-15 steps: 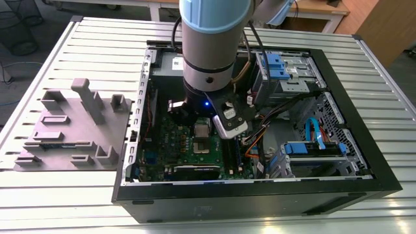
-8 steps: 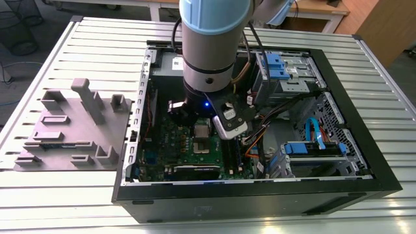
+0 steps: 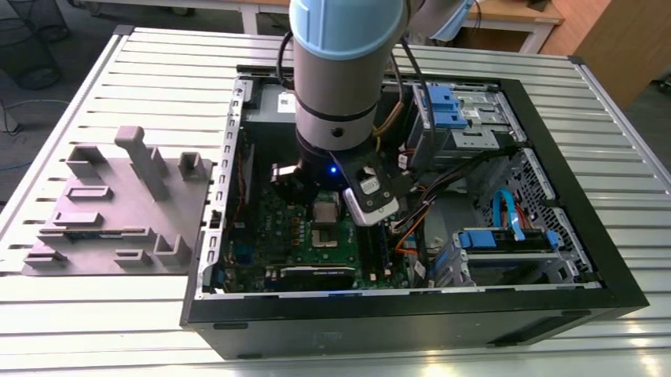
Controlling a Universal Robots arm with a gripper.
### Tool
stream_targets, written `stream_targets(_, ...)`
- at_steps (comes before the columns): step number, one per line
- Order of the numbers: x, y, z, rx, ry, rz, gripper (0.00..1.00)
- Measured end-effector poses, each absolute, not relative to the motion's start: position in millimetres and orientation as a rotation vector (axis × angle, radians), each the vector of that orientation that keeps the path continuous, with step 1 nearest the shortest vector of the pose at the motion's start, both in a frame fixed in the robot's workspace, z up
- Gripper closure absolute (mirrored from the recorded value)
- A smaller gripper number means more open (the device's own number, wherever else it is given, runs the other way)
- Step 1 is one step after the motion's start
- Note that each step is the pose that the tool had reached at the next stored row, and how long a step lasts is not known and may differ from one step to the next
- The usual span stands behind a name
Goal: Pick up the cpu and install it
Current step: 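Place the cpu into insertion slot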
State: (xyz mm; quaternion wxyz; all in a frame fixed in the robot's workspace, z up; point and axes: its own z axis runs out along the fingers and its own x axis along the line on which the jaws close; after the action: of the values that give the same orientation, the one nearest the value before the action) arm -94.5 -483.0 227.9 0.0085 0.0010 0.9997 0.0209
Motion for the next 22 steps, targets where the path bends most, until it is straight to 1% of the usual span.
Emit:
stream_targets(13,-94.6,-483.9,219.5,0.003,3.124,0.064,0.52)
stream_targets(22,-94.6,-495.1,213.8,0.003,3.124,0.064,0.52)
